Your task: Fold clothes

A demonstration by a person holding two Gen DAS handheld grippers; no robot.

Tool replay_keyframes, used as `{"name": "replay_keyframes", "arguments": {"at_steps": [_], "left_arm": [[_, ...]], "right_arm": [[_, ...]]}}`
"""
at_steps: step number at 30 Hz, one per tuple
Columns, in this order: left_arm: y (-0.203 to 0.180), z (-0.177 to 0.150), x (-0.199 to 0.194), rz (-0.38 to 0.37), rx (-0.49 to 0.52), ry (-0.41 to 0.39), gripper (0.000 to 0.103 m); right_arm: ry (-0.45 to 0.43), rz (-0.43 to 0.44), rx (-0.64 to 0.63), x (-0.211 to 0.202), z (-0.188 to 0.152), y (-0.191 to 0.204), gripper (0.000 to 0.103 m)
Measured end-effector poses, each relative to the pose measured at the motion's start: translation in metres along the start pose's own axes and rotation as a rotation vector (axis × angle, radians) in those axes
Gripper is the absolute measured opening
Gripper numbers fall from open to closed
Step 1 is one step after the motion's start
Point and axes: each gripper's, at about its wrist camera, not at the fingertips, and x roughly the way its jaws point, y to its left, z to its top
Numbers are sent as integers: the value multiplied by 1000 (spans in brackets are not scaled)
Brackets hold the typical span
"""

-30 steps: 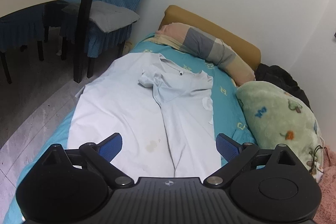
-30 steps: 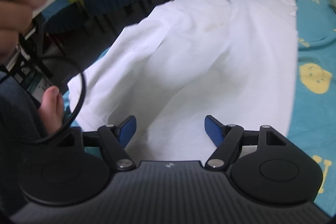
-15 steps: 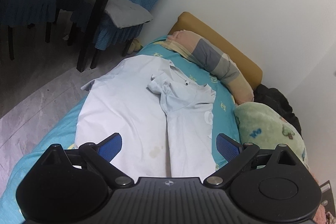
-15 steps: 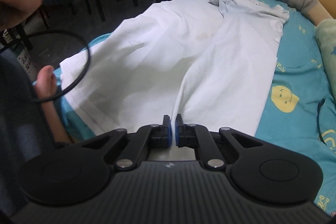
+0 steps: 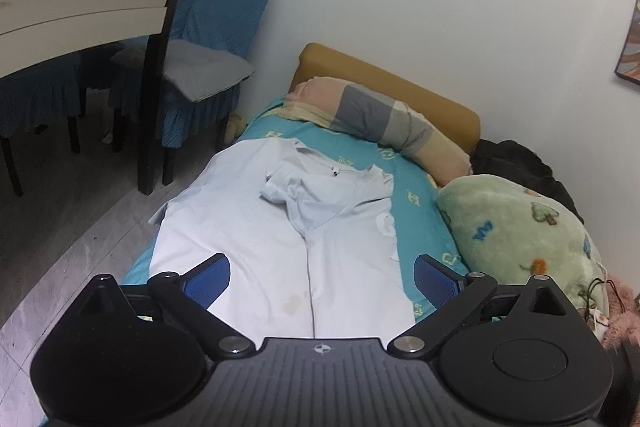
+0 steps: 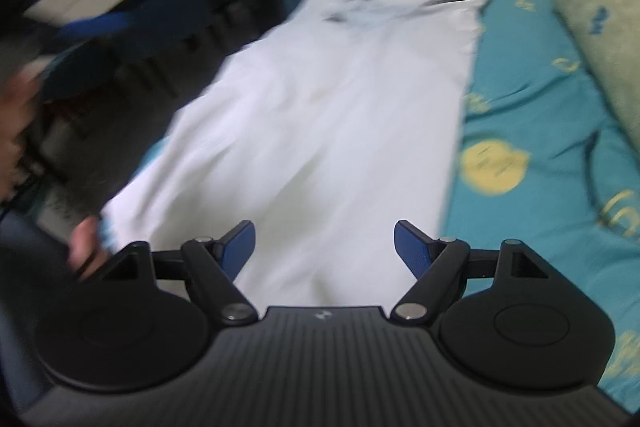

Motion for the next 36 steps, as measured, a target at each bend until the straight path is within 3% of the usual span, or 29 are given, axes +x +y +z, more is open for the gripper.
{"name": "replay_keyframes", "arguments": {"at_steps": [4,7,9,13,20,23,24,26,27,28,32,36], "left_arm": [[1,0,2,42,37,-55,100],[9,0,13,77,44,-74,100],[18,1,28,87,5,-58,100],[49,5,60,150,-166,-27,100],[87,3,107,281,-353,28,100],[93,0,122,269,-367,81,99],[92,-2,124,267,-363,91,99],[90,-8,120,259,-367,97,99],[87,-11,117,252,-369,95,99],[85,-14,114,245,-371,94,99],[82,-16,109,231,-356,79,99],[90,-11,105,254,-368,48,99]], "right_arm": [[-24,-123,27,41,72,-31,77],[-62,-150,103,85,138,-44,77],[-82,-120,139,121,180,-40,76],[-133,-114,-77,200,244,-1,74],[-70,-87,-330,307,314,55,71],[36,-200,-436,342,324,72,54],[87,-264,-456,353,324,73,43],[128,-293,-427,360,325,69,37],[131,-279,-393,358,326,67,19],[120,-295,-380,356,327,65,12],[10,-354,-350,343,335,63,9],[-174,-402,-276,334,347,53,9]]}}
